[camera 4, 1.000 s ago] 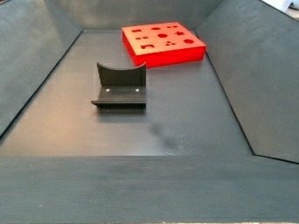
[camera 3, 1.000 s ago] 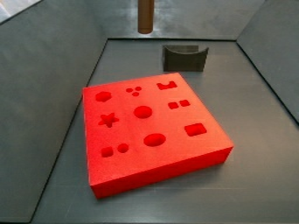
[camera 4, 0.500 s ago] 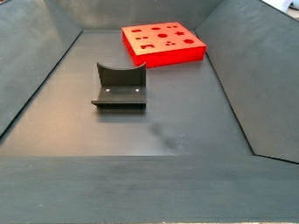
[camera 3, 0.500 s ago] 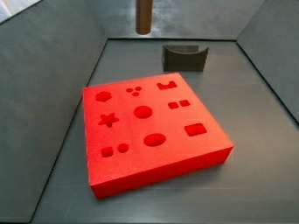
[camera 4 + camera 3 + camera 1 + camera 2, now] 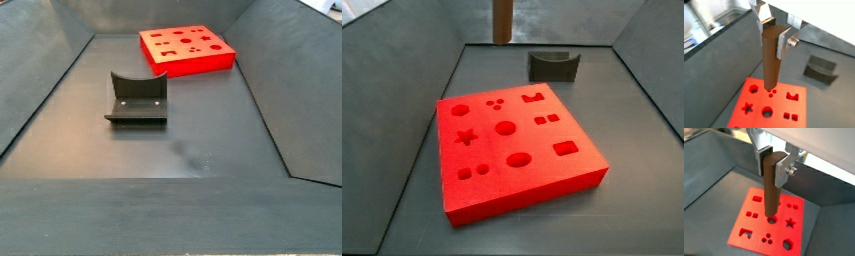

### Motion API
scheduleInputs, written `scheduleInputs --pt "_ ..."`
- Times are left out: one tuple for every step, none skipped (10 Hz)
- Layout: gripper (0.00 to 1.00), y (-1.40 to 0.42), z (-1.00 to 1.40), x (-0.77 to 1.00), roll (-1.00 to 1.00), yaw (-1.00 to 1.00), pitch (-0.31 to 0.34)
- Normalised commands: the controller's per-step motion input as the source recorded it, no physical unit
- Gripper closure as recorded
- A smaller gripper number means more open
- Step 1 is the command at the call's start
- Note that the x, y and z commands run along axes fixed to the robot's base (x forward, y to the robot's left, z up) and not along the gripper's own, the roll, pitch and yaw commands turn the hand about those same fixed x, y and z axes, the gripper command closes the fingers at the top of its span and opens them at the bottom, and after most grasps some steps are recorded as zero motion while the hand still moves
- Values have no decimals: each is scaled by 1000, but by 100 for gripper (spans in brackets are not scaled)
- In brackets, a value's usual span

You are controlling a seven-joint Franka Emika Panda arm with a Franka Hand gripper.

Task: Pick up the oval object. Move up. Move to above the board. Insert the oval object.
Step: Insert the oval object.

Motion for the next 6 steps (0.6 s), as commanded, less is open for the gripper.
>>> scheduleInputs --pt "100 -23 -54 0 37 -1000 -6" --pt "100 -300 -334 214 50 -763 -31" --pt "100 -560 -551 406 87 -443 -44" --pt "100 -671 -666 414 83 -349 -59" --pt "100 -694 -683 337 89 -366 -76" --pt "100 -686 -700 191 106 -463 -83"
